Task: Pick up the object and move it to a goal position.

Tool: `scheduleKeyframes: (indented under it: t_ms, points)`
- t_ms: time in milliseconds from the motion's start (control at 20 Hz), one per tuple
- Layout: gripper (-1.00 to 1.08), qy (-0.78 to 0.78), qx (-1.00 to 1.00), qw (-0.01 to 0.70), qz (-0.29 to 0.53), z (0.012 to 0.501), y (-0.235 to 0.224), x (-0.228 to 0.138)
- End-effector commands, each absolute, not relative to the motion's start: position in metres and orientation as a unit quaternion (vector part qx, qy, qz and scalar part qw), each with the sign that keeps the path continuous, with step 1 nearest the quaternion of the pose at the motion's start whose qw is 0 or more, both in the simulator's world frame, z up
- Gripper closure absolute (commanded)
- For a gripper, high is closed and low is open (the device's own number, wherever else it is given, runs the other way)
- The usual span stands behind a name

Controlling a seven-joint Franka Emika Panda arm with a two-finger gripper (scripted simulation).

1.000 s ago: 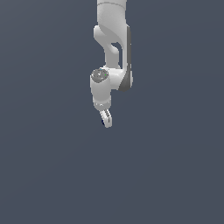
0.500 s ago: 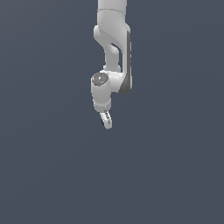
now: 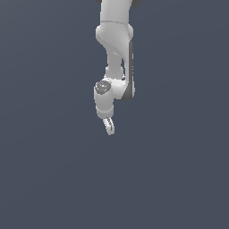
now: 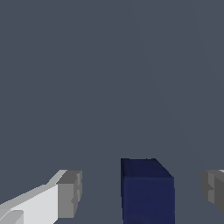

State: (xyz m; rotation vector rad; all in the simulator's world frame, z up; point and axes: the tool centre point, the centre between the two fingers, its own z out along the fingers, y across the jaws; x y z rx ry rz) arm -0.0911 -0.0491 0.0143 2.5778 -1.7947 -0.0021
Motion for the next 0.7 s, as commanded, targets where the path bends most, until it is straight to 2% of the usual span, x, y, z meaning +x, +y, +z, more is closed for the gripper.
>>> scheduleKeyframes:
  t_ms: [0,650]
  points:
    - [1.08,-0.571,0.821,0.000,0.000,0.0130,-0.0490,-0.0907]
    - [1.08,-0.571,0.821,0.000,0.000,0.0154,-0.0478,-0.0908]
